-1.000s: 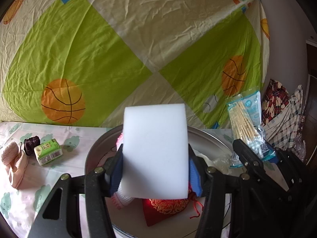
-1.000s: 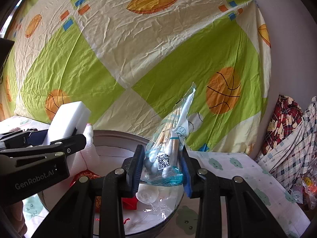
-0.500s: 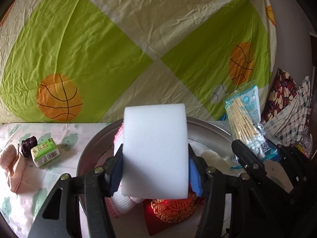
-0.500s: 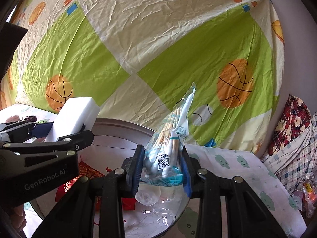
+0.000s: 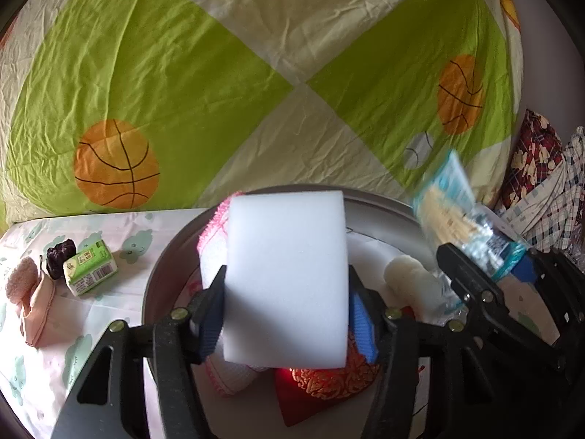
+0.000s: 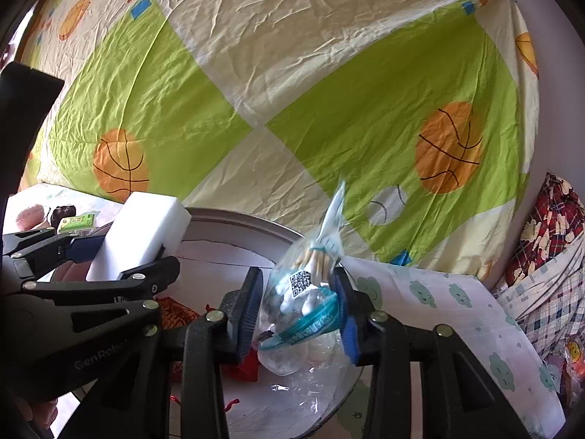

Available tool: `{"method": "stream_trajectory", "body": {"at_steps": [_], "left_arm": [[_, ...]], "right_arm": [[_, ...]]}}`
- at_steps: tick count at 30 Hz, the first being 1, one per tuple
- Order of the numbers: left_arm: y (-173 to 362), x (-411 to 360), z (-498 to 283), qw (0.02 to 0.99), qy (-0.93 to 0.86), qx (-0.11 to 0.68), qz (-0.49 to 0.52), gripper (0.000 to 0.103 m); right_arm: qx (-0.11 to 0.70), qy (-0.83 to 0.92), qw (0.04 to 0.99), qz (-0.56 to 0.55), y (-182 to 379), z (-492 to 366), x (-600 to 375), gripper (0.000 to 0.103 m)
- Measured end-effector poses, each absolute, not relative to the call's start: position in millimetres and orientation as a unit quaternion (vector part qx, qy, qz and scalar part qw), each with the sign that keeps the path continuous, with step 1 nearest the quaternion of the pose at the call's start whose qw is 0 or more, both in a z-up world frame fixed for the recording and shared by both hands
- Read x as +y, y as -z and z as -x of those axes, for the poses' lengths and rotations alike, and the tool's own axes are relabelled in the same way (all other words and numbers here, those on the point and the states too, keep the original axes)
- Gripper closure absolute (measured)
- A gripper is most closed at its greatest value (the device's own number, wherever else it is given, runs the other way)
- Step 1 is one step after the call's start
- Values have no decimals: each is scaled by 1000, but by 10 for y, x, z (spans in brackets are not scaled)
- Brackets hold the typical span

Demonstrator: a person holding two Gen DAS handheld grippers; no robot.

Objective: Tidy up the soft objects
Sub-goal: 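Lower the sponge and swab bag into the tin and open both grippers, then withdraw both grippers from the tin and move toward the pink fuzzy pad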

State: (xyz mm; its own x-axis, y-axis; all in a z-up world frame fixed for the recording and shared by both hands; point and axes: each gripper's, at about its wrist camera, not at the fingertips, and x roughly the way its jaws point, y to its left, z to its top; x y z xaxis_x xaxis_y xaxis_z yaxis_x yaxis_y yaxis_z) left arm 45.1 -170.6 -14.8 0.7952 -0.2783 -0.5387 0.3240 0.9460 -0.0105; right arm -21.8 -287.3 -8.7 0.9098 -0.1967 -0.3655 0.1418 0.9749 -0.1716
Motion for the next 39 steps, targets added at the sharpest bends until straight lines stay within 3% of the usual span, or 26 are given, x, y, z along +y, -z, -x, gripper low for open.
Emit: {"method": "stream_trajectory", "body": {"at_steps": [4, 5, 7, 29, 39], "left_arm": [[96, -1643, -420, 953, 136, 267, -32, 1], [80, -1608, -418, 955, 131, 266, -24, 0], [42, -1534, -406, 958, 119, 260, -11, 0], [-77, -1410, -103, 985, 65, 156, -42, 0], [-18, -1390, -18, 985, 56, 146, -71, 0]], "right_arm": [[159, 102, 981, 34, 37, 355, -2992, 38], [147, 106, 983, 19, 20, 396, -3028, 34], [123, 110, 986, -14, -10, 477, -3095, 13], [19, 157, 987, -38, -169, 792, -3068, 12], [17, 152, 987, -44, -163, 847, -3027, 11]]}}
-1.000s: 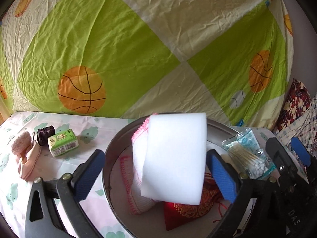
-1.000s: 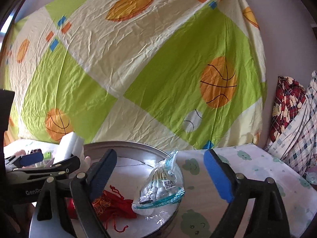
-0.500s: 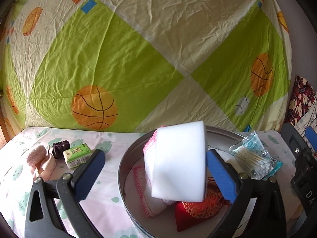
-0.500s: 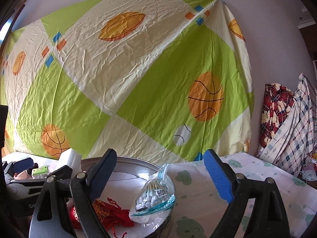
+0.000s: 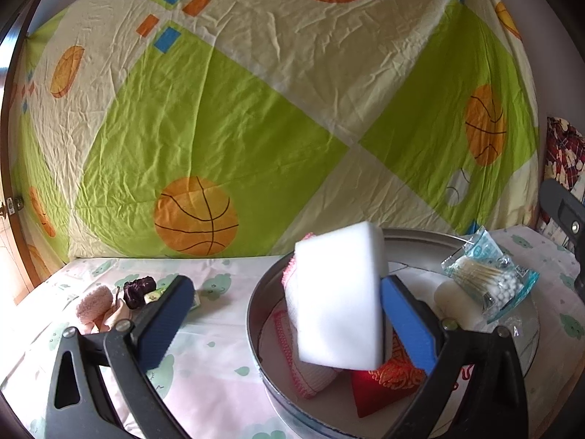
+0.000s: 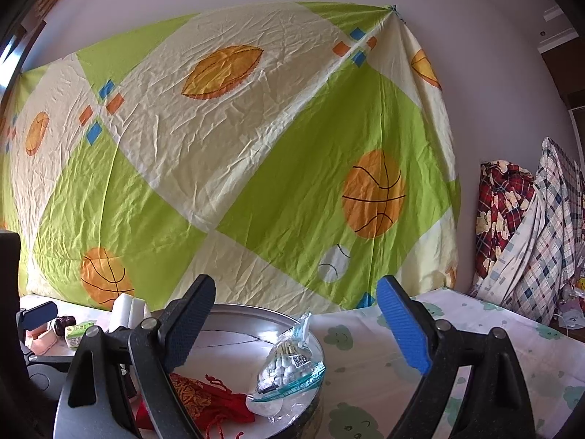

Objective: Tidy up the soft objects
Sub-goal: 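Withdraw both grippers from the tin and move toward the pink fuzzy pad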

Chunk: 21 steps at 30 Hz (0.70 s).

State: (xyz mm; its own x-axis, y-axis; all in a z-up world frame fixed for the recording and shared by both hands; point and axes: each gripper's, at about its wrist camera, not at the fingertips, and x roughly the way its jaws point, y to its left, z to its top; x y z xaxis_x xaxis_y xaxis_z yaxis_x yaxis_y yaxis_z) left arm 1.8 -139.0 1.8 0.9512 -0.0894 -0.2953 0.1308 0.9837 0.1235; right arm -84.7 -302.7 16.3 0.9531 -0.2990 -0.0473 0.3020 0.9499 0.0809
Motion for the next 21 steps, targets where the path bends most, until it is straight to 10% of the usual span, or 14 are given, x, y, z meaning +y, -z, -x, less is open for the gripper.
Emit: {"method": "stream_trajectory", "body": {"at_steps": [21], "left_arm": [[9, -1138, 83, 984, 56, 163, -40, 0]], "right_arm": [[-23, 210, 976, -56, -174, 1105, -3041, 11]]}}
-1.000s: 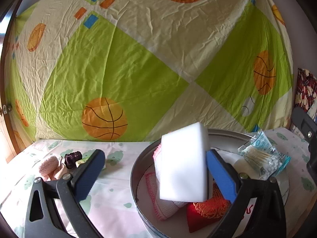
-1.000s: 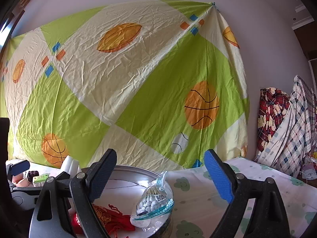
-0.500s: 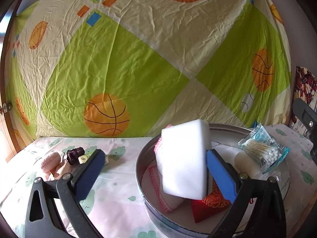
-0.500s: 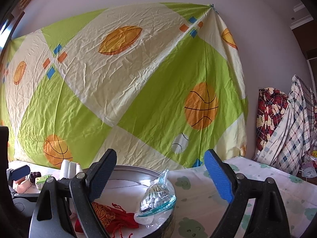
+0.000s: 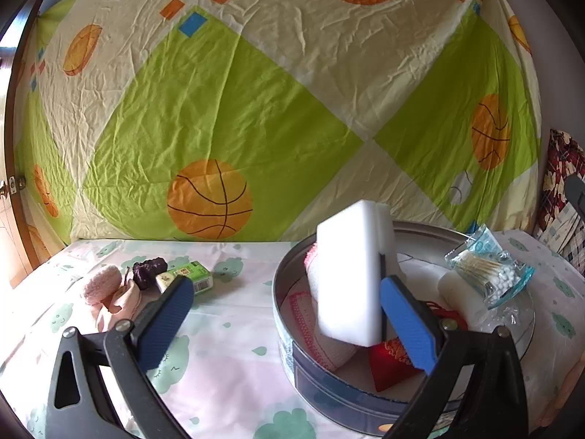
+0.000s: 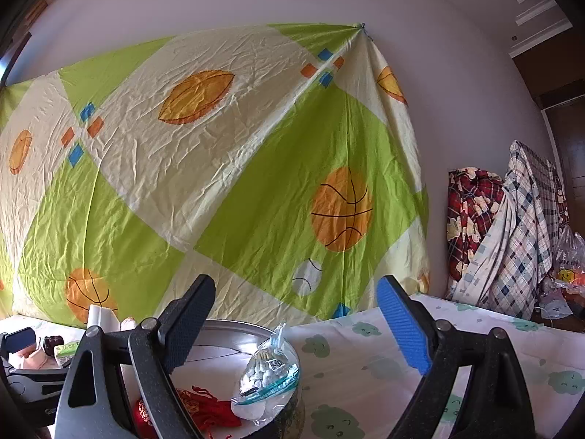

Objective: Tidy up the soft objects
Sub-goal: 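Withdraw both grippers from the tin and move toward the pink fuzzy pad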

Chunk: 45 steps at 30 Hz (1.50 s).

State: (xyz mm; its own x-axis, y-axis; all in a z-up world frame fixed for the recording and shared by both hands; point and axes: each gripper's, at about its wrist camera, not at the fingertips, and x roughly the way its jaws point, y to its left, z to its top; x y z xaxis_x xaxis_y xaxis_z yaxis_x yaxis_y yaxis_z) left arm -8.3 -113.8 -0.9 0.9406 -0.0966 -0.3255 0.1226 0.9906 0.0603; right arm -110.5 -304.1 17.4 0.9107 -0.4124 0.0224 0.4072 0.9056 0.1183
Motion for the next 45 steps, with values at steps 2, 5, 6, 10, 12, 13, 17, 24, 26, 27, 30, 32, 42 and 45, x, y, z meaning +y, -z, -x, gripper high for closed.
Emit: {"method": "stream_trajectory", "body": {"at_steps": [2, 5, 6, 10, 12, 13, 17, 24, 26, 27, 30, 32, 42, 45], "left_arm": [[12, -1111, 100, 984, 55, 164, -40, 0], [13, -1064, 123, 984, 55, 166, -39, 0], [15, -1045, 126, 983, 56, 168, -39, 0], [18, -960, 142, 982, 59, 173, -39, 0], [19, -917, 138, 982, 59, 175, -42, 0], [21, -891, 134, 982, 59, 176, -41, 0], [33, -786, 104, 980, 64, 184, -29, 0], [57, -646, 28, 975, 86, 204, -3, 0], [67, -580, 12, 974, 92, 209, 1, 0], [69, -540, 3, 973, 93, 212, 4, 0], [69, -397, -35, 970, 100, 218, 25, 0], [76, -324, -70, 968, 103, 225, 43, 0], [66, -294, -86, 972, 76, 223, 28, 0], [44, -281, -73, 976, 63, 210, 10, 0]], "right_arm": [[-29, 214, 975, -55, -181, 1134, -3033, 11], [-42, 227, 972, -45, -195, 1189, -2982, 11], [-45, 230, 971, -43, -201, 1196, -2965, 11], [-31, 221, 973, -61, -200, 1205, -2920, 11], [-30, 224, 972, -61, -202, 1213, -2870, 11], [-31, 226, 972, -57, -202, 1218, -2842, 11], [-43, 239, 970, -27, -213, 1245, -2699, 11], [-69, 249, 966, -5, -231, 1336, -2581, 11], [-72, 246, 967, 0, -235, 1346, -2551, 11], [-71, 244, 967, 3, -236, 1341, -2534, 11], [-69, 242, 968, 12, -241, 1320, -2493, 11], [-72, 242, 968, 15, -238, 1334, -2476, 11], [-55, 220, 974, -8, -234, 1253, -2357, 11], [-45, 198, 979, -35, -219, 1210, -2290, 11]]}}
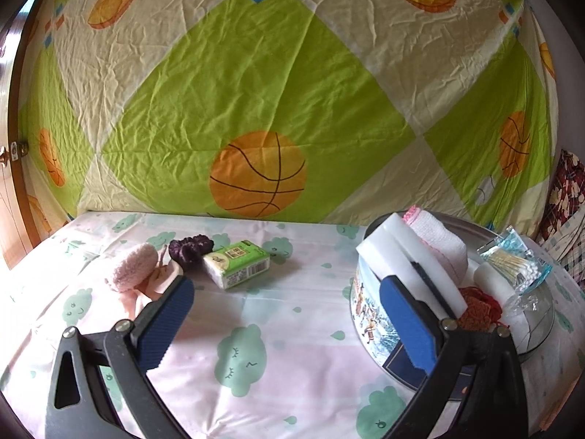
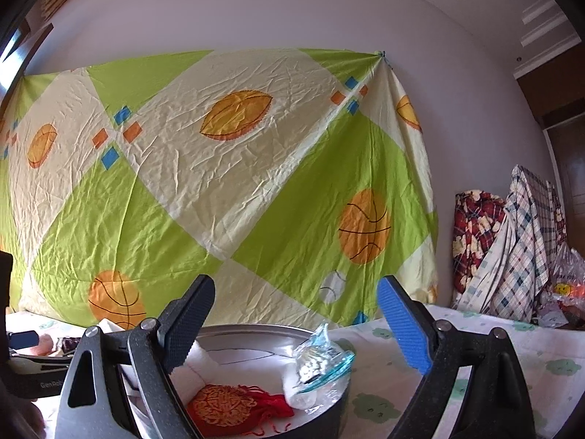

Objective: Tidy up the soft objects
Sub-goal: 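Withdraw both grippers from the tin and move toward the pink fuzzy pad, then grasp the pale pink cloth with the right gripper while the left gripper approaches the pink fuzzy pad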

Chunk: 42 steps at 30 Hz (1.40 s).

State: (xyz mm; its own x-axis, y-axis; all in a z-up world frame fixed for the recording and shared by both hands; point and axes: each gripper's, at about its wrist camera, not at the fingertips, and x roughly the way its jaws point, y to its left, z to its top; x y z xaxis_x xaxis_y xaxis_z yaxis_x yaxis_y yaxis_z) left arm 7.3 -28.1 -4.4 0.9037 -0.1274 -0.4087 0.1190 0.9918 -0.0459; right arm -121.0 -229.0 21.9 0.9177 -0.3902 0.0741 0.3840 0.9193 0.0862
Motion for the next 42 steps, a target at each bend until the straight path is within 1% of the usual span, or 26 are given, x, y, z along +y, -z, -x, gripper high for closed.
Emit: {"method": "stream_trajectory", "body": {"at_steps": [4, 16, 23, 28, 38, 42], "left_arm": [[28, -196, -83, 979, 48, 200, -10, 0], [37, 314, -218, 980, 13, 196, -11, 0], [48, 774, -340, 980, -24, 196, -1, 0], [64, 1115, -429, 979, -54, 198, 10, 0], [79, 1644, -616, 972, -113, 202, 28, 0], [114, 1902, -665, 965, -133, 213, 74, 0]], "right_arm": [[-29, 180, 982, -45, -207, 1107, -2128, 11], [-11, 126, 991, -31, -203, 846, -1494, 11], [11, 89, 996, -10, -198, 652, -1124, 11], [26, 63, 998, -17, -179, 509, -930, 11], [94, 12, 995, -38, -85, 125, -573, 11], [132, -17, 990, -41, -18, -73, -371, 11]]}}
